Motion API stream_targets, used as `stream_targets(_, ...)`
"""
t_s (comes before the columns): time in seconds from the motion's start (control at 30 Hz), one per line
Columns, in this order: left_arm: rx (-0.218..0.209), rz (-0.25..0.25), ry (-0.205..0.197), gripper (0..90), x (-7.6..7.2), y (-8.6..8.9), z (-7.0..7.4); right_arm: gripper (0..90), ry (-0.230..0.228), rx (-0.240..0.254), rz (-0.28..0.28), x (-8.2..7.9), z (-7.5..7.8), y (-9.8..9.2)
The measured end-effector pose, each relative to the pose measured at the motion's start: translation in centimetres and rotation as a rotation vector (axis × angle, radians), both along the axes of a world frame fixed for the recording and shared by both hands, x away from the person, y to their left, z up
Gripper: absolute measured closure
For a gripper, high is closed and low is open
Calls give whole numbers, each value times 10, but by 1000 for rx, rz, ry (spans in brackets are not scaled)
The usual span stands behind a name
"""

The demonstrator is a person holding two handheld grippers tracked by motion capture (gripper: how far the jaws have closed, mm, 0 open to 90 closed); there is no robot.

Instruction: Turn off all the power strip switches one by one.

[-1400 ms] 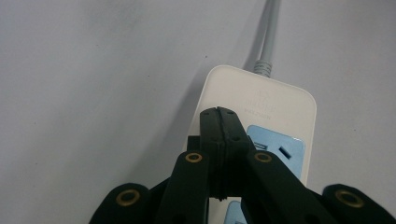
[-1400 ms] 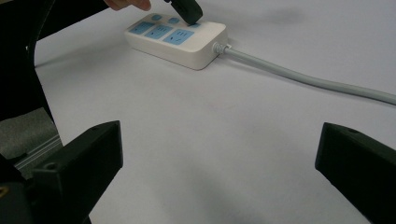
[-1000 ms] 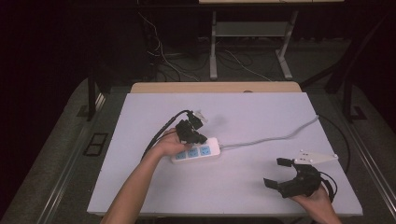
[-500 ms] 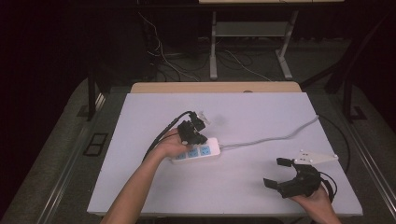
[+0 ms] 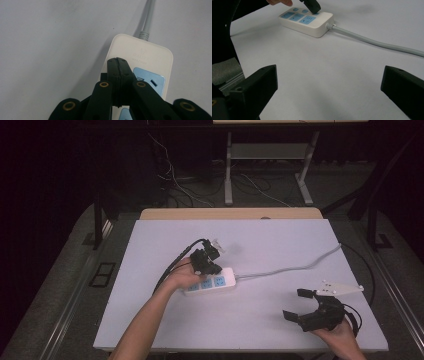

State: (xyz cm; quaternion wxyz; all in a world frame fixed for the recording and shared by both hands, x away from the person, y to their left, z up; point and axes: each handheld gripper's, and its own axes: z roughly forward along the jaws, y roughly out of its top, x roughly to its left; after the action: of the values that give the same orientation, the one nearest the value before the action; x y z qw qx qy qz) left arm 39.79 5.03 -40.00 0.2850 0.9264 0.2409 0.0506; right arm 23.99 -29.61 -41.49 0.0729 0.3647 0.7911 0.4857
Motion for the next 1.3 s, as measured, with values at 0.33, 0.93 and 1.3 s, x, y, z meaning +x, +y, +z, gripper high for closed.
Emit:
stream_targets(0.33,6,-12,-1,892,-1,1,2,7,0,4,-5,0,0,-1)
stream_targets(0.93,-109,25,-50,833,-14,27,33,7,-3,7,-6,-1,0,0)
stream_targets(1.3,-220,78,-43,400,-30,59,47,7,-4,10,-6,-1,1,0)
